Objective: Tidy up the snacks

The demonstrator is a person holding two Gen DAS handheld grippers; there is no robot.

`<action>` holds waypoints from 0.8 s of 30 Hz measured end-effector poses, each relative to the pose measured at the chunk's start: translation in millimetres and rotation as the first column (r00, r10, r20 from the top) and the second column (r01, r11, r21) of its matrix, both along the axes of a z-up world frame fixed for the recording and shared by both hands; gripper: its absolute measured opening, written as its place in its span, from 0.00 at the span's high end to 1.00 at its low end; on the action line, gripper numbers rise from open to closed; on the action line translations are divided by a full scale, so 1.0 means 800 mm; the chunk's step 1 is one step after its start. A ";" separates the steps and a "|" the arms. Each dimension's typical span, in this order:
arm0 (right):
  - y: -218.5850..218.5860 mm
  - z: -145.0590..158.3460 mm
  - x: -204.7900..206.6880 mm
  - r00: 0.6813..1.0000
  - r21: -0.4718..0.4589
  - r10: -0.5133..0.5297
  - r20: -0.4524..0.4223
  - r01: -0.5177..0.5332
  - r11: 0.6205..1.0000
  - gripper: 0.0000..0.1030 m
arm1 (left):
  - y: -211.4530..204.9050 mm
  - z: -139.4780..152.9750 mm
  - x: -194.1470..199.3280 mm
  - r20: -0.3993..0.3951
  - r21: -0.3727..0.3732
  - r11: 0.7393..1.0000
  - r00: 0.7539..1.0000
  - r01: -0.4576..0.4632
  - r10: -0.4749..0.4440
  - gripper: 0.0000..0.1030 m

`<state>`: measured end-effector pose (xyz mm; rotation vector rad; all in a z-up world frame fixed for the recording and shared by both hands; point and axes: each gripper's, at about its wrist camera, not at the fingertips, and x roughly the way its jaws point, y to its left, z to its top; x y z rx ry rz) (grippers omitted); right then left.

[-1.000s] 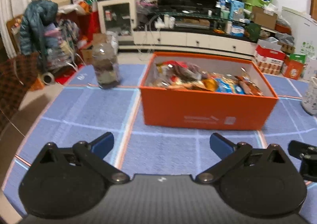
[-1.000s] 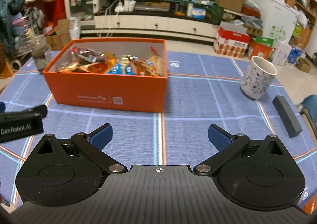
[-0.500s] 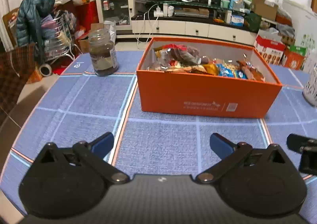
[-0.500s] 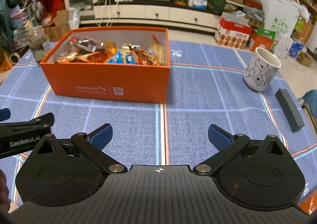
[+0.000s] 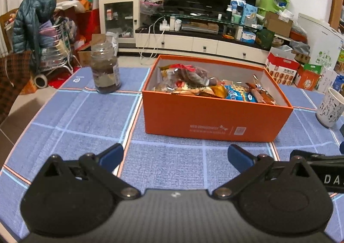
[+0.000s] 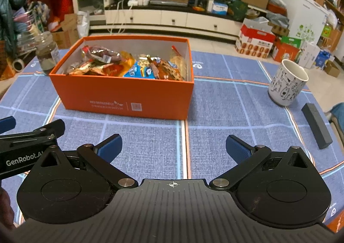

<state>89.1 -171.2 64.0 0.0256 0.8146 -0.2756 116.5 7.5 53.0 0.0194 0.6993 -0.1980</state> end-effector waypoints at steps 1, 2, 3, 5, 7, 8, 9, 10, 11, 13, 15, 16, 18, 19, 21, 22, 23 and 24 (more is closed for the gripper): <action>0.001 0.000 0.001 1.000 -0.002 -0.001 0.000 0.001 1.000 0.07 | 0.000 0.000 0.000 -0.005 -0.005 1.000 1.000 0.000 0.000 0.01; 0.001 0.000 0.000 1.000 -0.001 -0.002 0.002 0.002 1.000 0.07 | 0.000 0.000 0.001 -0.010 -0.013 1.000 1.000 -0.001 0.001 0.01; 0.001 0.001 0.000 1.000 -0.001 -0.003 0.006 0.003 1.000 0.07 | 0.000 0.000 0.002 -0.012 -0.020 1.000 1.000 -0.001 0.000 0.01; 0.000 0.001 0.000 1.000 0.001 -0.006 0.010 0.006 1.000 0.07 | 0.003 -0.001 0.000 0.001 -0.021 1.000 1.000 0.017 -0.017 0.01; -0.001 0.002 0.000 1.000 0.003 -0.009 0.015 0.009 1.000 0.06 | 0.003 -0.001 -0.003 0.017 -0.016 1.000 1.000 0.024 -0.024 0.01; -0.001 0.002 0.000 1.000 0.004 -0.009 0.016 0.009 1.000 0.07 | 0.003 -0.001 -0.004 0.018 -0.013 1.000 1.000 0.018 -0.018 0.01; -0.002 0.002 -0.001 1.000 0.005 -0.009 0.017 0.009 1.000 0.07 | 0.002 -0.001 -0.007 0.025 -0.006 1.000 1.000 0.011 -0.010 0.01; -0.001 0.001 0.000 1.000 0.005 -0.008 0.018 0.008 1.000 0.06 | 0.001 0.000 -0.010 0.042 0.005 1.000 0.999 0.003 -0.004 0.01; 0.000 0.001 0.000 1.000 0.006 -0.006 0.018 0.006 1.000 0.07 | -0.001 0.001 -0.013 0.060 0.019 1.000 0.998 -0.004 0.003 0.01; 0.000 0.000 -0.001 1.000 0.006 -0.003 0.017 0.003 1.000 0.07 | -0.002 0.001 -0.013 0.055 0.033 0.999 0.998 -0.015 0.013 0.01; 0.001 0.000 -0.002 1.000 0.005 0.001 0.017 -0.001 1.000 0.07 | 0.000 0.000 -0.011 0.043 0.027 0.999 0.999 -0.022 0.021 0.01; 0.001 0.000 -0.002 1.000 0.006 0.003 0.017 -0.003 1.000 0.07 | 0.002 -0.001 -0.011 0.033 0.023 0.999 0.999 -0.024 0.024 0.01; 0.002 -0.001 -0.003 1.000 0.004 0.005 0.016 -0.005 1.000 0.07 | 0.003 -0.003 -0.009 0.011 0.025 1.000 1.000 -0.019 0.018 0.01; 0.002 -0.001 -0.003 1.000 0.003 0.005 0.015 -0.005 1.000 0.07 | 0.002 -0.004 -0.009 0.002 0.032 0.999 1.000 -0.009 0.009 0.01; 0.000 -0.001 -0.003 1.000 0.006 0.003 0.016 -0.004 1.000 0.07 | 0.001 -0.005 -0.011 0.008 0.041 0.999 1.000 -0.004 0.004 0.01; 0.000 -0.001 -0.003 1.000 0.008 0.004 0.016 -0.004 1.000 0.07 | 0.000 -0.004 -0.012 0.017 0.043 0.999 1.000 -0.010 0.009 0.01; 0.000 -0.001 -0.003 1.000 0.008 0.003 0.015 -0.003 1.000 0.07 | -0.001 -0.004 -0.012 0.028 0.052 0.998 0.999 -0.019 0.018 0.01; 0.000 -0.001 -0.004 1.000 0.006 0.004 0.016 -0.004 1.000 0.07 | -0.002 -0.004 -0.011 0.030 0.063 0.998 0.999 -0.025 0.023 0.01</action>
